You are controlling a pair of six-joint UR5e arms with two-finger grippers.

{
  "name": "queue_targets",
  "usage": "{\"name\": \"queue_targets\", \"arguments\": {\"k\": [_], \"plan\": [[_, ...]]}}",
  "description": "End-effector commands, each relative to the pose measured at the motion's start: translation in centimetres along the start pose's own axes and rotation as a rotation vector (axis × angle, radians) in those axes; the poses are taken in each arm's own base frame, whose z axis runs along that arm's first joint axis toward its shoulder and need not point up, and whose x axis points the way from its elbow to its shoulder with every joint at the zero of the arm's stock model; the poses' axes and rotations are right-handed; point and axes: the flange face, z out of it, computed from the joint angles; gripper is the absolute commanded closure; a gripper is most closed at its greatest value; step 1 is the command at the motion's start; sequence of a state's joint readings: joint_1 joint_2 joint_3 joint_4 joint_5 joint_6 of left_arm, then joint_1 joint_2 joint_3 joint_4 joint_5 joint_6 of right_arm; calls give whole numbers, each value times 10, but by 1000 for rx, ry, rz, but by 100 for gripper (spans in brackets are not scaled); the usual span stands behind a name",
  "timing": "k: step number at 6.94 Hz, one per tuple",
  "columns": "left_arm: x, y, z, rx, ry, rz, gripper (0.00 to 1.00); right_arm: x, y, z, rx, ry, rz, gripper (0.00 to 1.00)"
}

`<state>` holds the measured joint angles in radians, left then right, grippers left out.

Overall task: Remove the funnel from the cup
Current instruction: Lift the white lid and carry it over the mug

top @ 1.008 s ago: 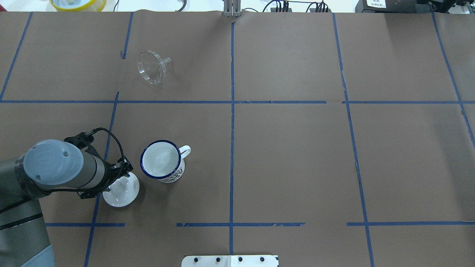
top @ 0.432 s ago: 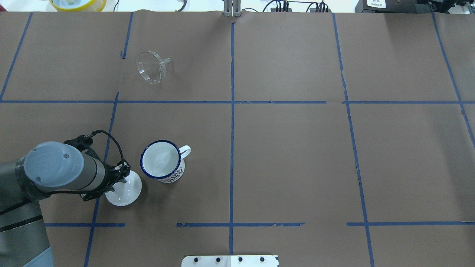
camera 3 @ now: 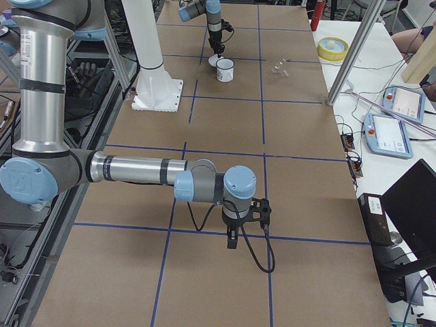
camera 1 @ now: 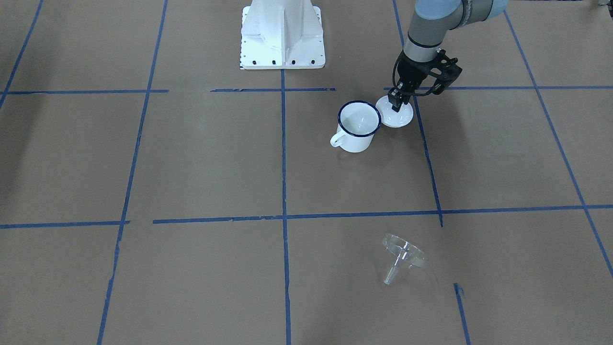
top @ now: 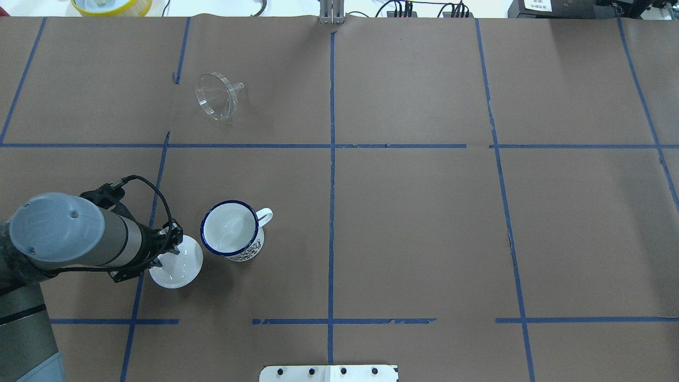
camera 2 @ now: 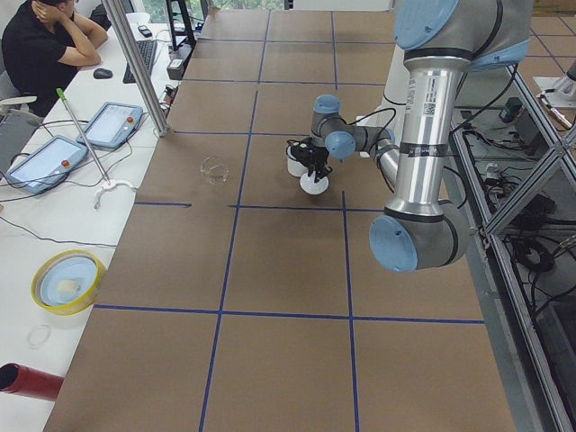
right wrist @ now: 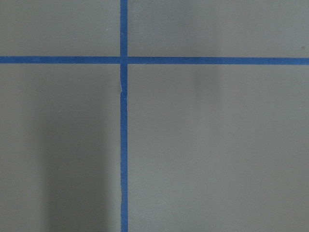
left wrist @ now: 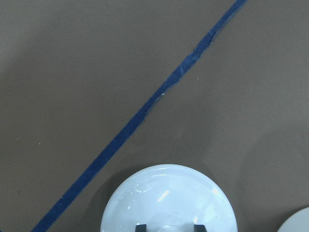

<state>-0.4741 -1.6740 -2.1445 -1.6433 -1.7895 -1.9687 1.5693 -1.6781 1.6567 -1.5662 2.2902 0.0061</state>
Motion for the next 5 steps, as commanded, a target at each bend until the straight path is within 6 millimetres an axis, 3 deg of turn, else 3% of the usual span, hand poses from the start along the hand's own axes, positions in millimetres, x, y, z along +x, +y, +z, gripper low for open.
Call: {"name": "queue_targets", "arguments": {"k": [1,2,4,5], "plan": [[3,-17,-66,43,13,-42,100,1,0,1,-1,0,1,0],[23,-22,-79,48,57,-56,100,0,0,0,0,0,0,0],[75,0,-78,-2,19,-62,100,0,0,0,0,0,0,0],[96,6,-64,0,-1,-64,100,0,0,0,0,0,0,0]]}}
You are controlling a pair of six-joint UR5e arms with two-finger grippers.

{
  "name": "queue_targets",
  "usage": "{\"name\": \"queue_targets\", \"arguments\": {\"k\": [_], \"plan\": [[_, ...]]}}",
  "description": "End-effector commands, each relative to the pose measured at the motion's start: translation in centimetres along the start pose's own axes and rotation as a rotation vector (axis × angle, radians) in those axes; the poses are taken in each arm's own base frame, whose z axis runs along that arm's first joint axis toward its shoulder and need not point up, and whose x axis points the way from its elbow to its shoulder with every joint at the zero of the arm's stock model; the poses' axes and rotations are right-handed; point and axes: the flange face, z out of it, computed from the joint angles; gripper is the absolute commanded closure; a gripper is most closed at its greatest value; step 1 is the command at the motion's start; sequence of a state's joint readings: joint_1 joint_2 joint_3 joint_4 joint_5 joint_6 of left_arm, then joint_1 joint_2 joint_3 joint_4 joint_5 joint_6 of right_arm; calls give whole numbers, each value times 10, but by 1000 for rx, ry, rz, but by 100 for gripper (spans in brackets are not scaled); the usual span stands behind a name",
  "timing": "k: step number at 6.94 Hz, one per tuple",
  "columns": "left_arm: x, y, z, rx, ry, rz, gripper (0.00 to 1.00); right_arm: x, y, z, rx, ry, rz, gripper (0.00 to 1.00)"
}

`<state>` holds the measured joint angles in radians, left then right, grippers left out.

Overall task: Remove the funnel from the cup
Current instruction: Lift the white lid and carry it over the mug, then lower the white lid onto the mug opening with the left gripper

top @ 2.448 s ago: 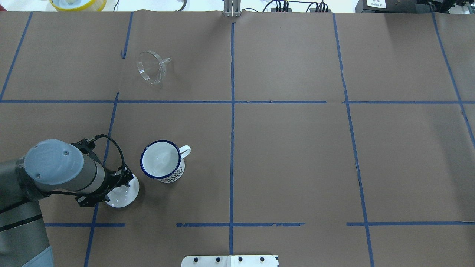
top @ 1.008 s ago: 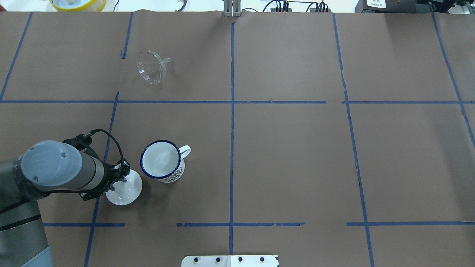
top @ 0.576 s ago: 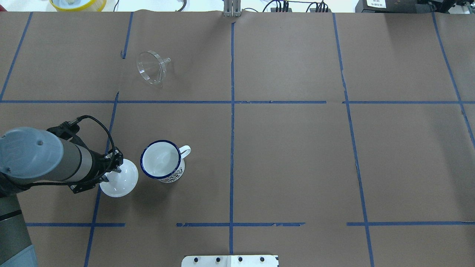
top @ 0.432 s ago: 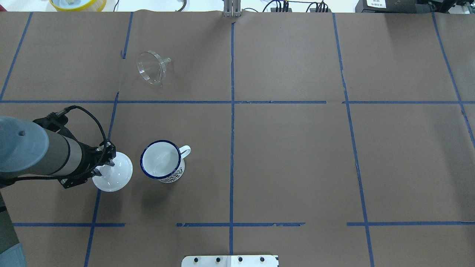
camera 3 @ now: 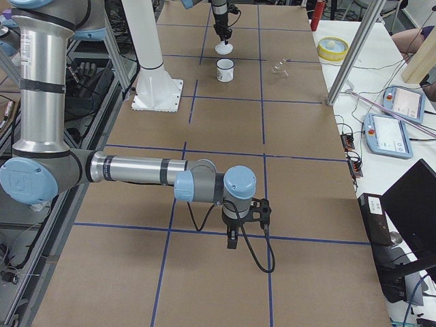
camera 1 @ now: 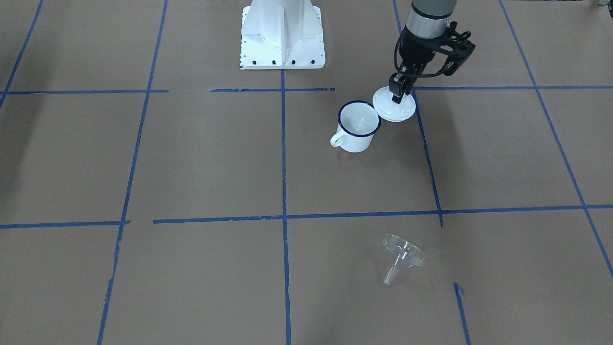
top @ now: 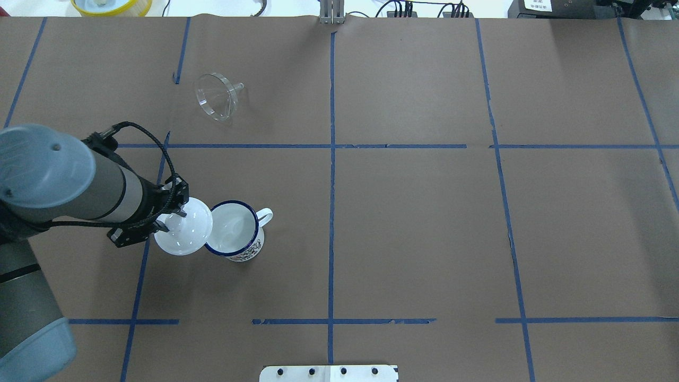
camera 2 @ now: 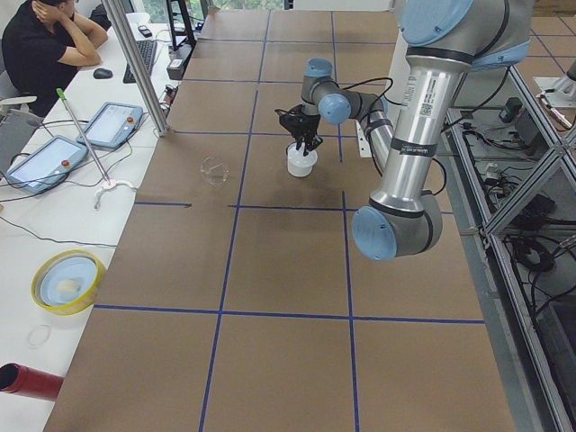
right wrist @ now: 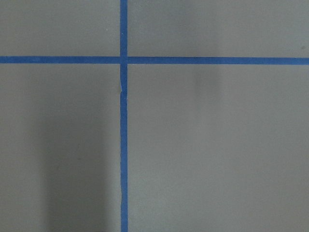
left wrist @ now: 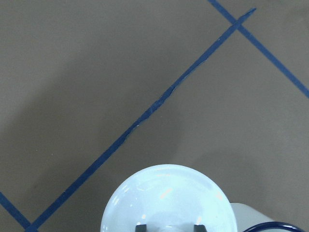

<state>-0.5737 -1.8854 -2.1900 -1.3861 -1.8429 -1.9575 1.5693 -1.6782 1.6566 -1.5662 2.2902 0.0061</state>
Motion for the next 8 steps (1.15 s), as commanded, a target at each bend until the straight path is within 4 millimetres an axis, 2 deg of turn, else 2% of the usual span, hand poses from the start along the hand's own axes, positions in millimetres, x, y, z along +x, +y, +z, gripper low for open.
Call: {"name": "queue_targets", "arguments": {"k": [1,2,5,8], "plan": [[35,15,11,-10,-23,-3,100,0,0,0,0,0,0,0],[36,18,11,-21,-26,-2,100,0,0,0,0,0,0,0],[57,26,17,-22,-27,-7,100,0,0,0,0,0,0,0],[58,26,24,-21,-40,-11,100,0,0,0,0,0,0,0]]}}
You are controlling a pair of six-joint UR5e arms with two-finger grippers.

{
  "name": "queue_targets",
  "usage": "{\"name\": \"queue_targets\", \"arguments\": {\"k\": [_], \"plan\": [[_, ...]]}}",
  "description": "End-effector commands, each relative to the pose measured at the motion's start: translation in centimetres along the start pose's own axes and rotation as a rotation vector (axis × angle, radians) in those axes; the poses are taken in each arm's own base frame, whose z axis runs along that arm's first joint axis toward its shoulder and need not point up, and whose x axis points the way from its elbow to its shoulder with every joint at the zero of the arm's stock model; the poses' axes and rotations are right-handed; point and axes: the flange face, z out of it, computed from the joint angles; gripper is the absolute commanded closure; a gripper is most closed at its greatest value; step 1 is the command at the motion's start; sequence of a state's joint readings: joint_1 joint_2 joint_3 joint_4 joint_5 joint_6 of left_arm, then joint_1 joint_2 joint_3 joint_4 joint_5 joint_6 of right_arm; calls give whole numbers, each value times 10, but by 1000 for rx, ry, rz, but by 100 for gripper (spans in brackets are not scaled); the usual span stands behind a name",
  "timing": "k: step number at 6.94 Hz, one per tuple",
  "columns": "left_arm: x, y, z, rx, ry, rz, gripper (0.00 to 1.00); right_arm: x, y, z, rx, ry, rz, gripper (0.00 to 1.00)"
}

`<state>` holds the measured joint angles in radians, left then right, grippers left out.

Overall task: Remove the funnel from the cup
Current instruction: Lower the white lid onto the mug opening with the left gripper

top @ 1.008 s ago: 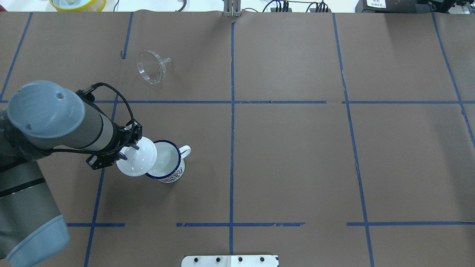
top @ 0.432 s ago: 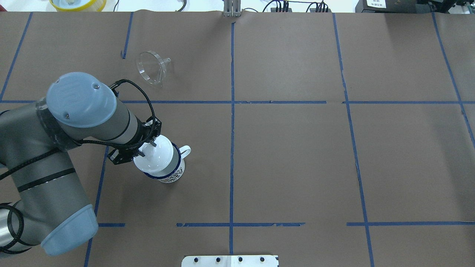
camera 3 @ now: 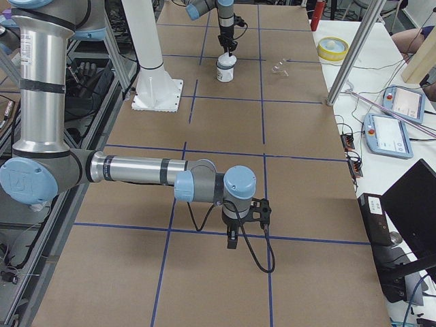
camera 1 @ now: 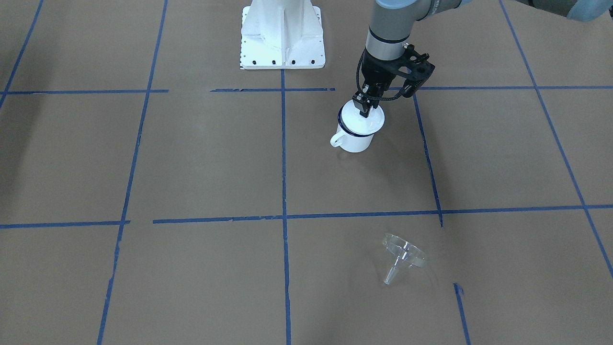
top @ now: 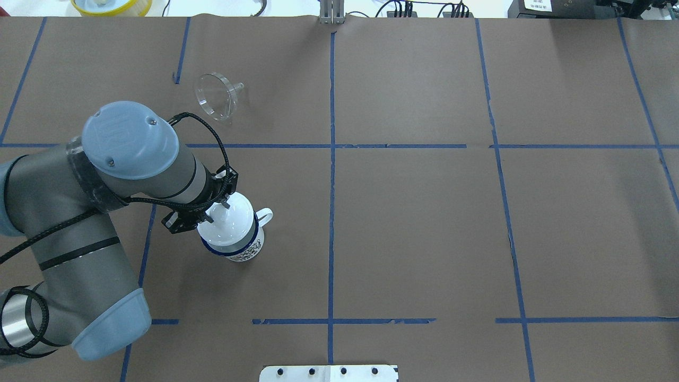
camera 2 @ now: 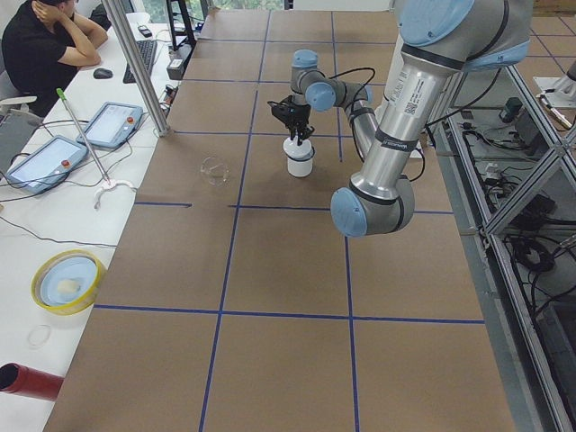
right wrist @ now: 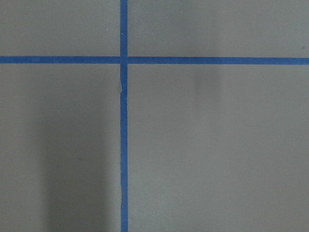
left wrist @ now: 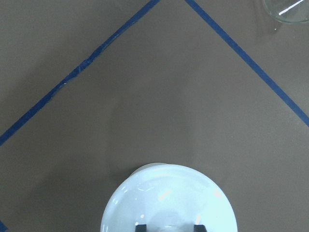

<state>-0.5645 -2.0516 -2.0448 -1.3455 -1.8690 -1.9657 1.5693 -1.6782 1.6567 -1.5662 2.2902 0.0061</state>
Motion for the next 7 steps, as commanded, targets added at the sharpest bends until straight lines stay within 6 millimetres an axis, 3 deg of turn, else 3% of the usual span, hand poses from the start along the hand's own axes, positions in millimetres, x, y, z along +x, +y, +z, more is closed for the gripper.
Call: {"name": "queue_targets", "arguments": {"k": [1,6,7], "plan": [[0,4,7,-4,-13,2,100,0,0,1,-1,0,1,0],[-2,5,6,-16,-19,-5,100,0,0,0,0,0,0,0],[-2,5,6,-16,-20,-5,87,0,0,0,0,0,0,0]]}}
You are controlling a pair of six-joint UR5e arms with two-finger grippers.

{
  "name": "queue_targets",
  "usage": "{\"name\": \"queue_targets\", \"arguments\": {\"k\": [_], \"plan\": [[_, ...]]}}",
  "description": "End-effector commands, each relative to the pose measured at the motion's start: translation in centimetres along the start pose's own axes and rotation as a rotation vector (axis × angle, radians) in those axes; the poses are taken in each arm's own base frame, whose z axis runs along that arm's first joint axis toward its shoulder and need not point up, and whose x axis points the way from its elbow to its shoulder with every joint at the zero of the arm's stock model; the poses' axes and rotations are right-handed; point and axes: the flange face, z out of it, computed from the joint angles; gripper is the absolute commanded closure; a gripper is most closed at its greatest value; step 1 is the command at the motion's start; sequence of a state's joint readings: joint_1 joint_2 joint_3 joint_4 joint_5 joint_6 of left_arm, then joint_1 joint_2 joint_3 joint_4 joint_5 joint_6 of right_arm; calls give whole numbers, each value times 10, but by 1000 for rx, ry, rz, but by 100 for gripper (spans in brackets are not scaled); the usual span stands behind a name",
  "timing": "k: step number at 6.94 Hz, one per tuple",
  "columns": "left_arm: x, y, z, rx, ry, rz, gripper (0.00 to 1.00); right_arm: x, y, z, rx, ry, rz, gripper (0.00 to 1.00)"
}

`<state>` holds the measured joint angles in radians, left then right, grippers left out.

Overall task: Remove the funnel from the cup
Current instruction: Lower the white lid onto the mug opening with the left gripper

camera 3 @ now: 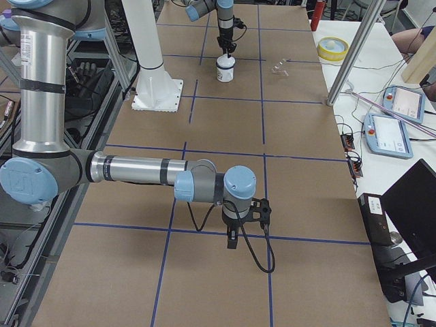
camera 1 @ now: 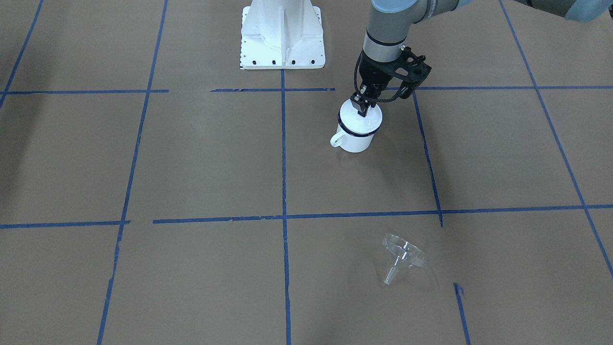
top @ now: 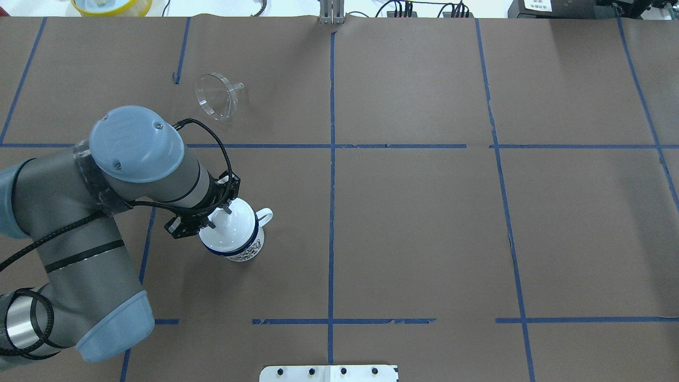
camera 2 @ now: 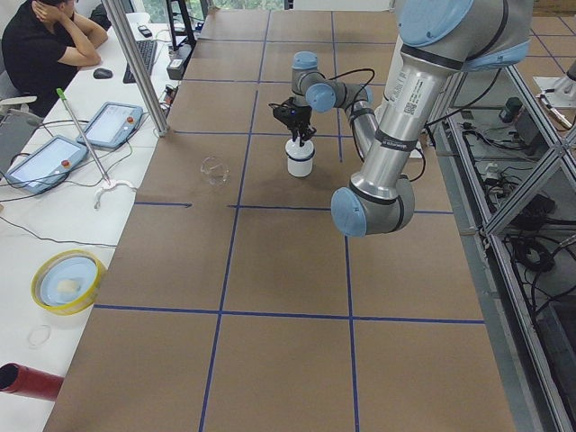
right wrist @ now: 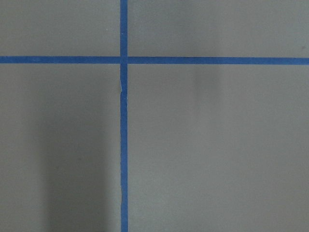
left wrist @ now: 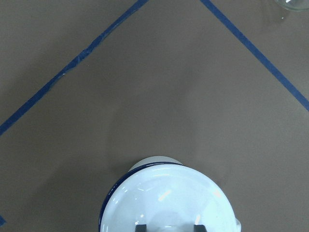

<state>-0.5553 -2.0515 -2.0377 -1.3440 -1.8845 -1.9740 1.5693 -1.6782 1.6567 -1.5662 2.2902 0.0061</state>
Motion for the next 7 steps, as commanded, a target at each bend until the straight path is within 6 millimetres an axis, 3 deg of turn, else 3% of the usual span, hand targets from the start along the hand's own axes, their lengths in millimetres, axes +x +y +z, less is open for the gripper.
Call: {"name": "queue_targets", "arguments": {"k": [1,2,5,7], "plan": [[-1,-1,2,0,-3,0,31,0,0,0,0,0,0,0],[-1,-2,4,3,-6,-1,0,0,0,0,0,0,0,0],[0,1,4,1,-5,2,0,0,0,0,0,0,0,0],[-6,-5,-13,3,23,48,0,0,0,0,0,0,0,0]]}}
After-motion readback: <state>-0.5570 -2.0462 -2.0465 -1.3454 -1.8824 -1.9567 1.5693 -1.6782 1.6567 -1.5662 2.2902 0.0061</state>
